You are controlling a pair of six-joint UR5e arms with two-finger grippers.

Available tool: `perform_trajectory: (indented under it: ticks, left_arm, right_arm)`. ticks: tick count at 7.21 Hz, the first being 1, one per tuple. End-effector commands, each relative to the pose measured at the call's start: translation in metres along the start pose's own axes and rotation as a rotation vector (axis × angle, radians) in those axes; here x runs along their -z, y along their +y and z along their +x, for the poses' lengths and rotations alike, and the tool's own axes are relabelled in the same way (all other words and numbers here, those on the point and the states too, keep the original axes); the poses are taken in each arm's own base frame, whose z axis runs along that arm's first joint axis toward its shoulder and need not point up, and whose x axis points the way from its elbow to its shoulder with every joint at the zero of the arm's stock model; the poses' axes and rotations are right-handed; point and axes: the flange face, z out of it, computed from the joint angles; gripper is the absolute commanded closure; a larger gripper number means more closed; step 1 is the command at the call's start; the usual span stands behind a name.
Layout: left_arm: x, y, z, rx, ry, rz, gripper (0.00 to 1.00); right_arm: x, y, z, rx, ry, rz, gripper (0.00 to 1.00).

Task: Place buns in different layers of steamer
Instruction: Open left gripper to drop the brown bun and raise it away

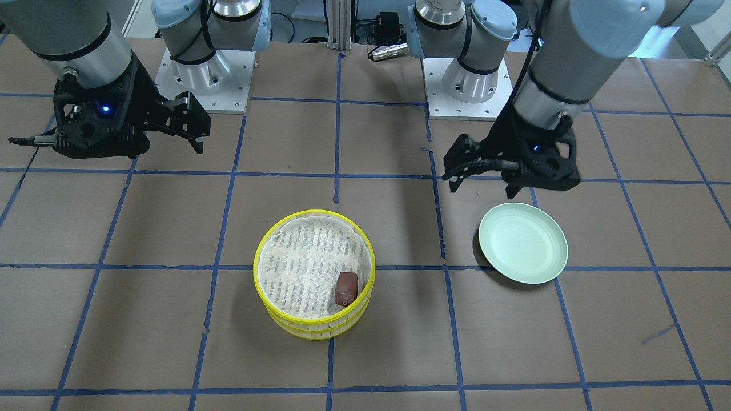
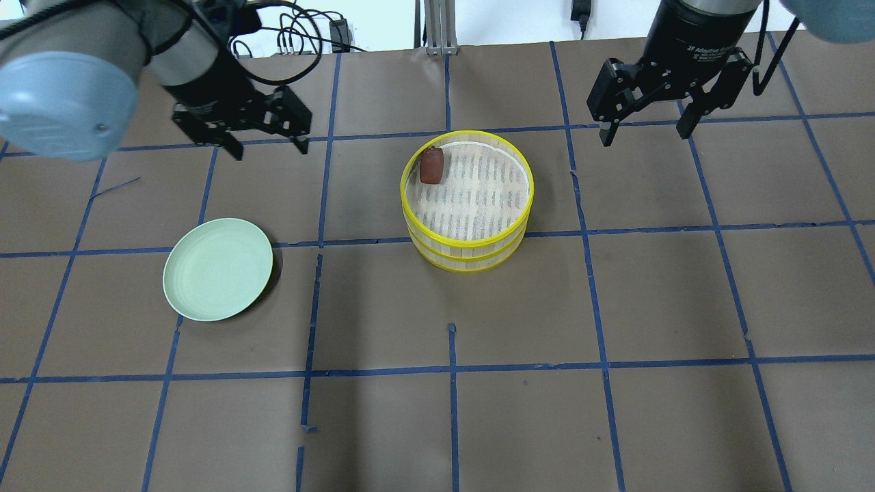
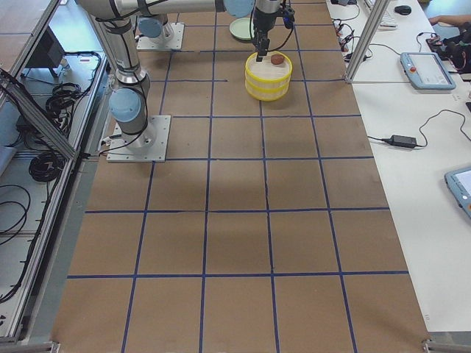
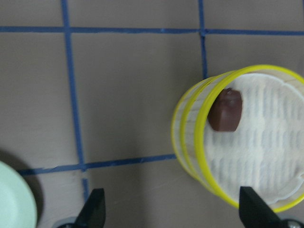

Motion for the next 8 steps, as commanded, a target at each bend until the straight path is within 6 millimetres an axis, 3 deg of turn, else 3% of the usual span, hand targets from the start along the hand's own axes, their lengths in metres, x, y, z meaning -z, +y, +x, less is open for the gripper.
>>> perform_trajectory:
  ticks: [1, 8]
  left_arm:
    - [0.016, 0.034, -0.016, 0.021, -0.058, -0.061, 0.0]
    - [0.027, 0.042, -0.013, 0.005, -0.058, -0.046, 0.0]
  right_arm:
    - [0.001, 0.001, -0.001, -0.04, 0.0, 0.003, 0.0]
    - [0.0, 0.0, -0.007, -0.031, 0.001, 0.001, 0.0]
